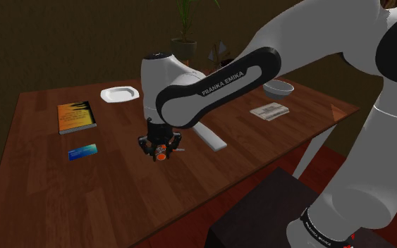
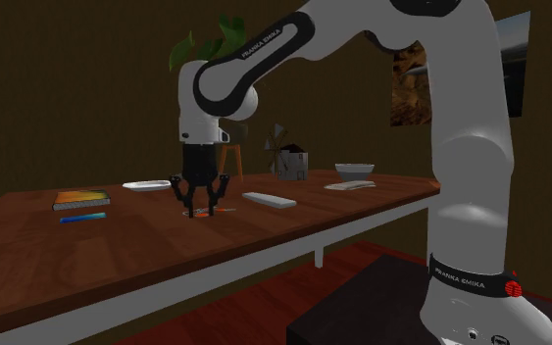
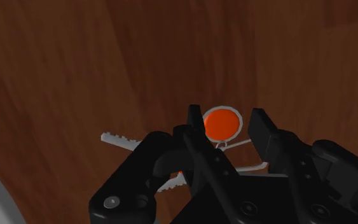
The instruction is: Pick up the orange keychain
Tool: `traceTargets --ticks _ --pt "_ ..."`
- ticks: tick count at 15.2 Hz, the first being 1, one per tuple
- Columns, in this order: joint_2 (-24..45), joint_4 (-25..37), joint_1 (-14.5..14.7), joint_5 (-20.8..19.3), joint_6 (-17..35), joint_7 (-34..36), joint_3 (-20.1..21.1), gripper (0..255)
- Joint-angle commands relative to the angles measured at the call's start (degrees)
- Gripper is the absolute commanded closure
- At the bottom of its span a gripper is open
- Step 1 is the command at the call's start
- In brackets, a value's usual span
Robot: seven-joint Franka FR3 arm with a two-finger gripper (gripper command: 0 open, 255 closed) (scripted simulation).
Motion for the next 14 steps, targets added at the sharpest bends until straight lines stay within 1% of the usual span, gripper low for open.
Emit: traceTargets --ticks 1,14 --pt "0.0 0.0 0.0 0.3 -0.5 -0.2 0.1 255" --pt "-4.7 5.3 -0.6 3.6 -9.8 -2.5 0.4 255"
